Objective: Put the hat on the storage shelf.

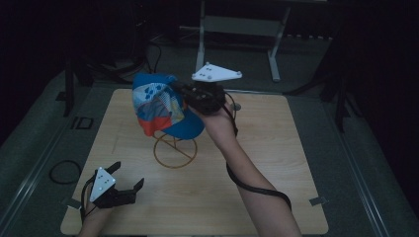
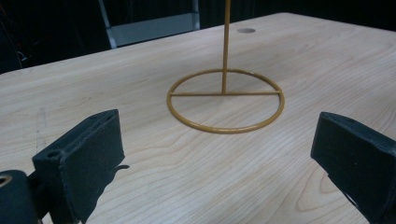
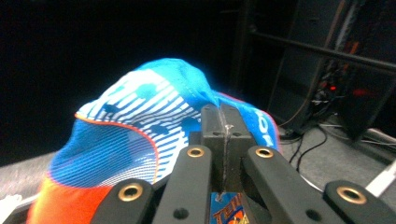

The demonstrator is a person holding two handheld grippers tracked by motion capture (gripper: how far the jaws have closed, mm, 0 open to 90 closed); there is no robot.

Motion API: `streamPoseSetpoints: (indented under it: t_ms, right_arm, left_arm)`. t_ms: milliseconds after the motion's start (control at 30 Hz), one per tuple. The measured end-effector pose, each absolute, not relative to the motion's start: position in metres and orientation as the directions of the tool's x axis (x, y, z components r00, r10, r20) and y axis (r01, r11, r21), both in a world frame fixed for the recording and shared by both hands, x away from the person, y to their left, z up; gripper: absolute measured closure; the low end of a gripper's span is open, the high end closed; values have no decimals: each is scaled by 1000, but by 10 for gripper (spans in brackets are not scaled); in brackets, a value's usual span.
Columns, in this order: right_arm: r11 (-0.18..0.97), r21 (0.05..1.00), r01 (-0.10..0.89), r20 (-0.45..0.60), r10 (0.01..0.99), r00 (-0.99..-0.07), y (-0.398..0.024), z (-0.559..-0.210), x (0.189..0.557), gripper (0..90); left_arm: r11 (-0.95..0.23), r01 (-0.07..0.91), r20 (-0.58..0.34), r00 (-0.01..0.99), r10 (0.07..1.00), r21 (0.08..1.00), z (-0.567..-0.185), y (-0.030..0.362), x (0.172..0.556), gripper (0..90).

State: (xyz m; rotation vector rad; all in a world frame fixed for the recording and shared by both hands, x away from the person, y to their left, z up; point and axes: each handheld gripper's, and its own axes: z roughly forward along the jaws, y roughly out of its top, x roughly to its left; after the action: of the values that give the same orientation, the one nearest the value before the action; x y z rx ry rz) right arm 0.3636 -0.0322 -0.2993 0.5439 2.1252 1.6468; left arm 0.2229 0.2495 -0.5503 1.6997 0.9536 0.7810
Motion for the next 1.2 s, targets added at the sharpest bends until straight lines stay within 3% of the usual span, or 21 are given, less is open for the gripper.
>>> streamPoseSetpoints:
  t_ms: [367, 1200]
  right_arm:
    - [321, 940, 119, -54, 481, -875, -6, -328, 373, 900]
    - [295, 936, 190, 19, 498, -867, -37, -363, 369, 900]
  left_arm:
    - [-158, 238, 25, 482, 876, 959, -550, 254, 223, 28]
    - [-152, 252, 11, 485, 874, 956, -553, 253, 225, 28]
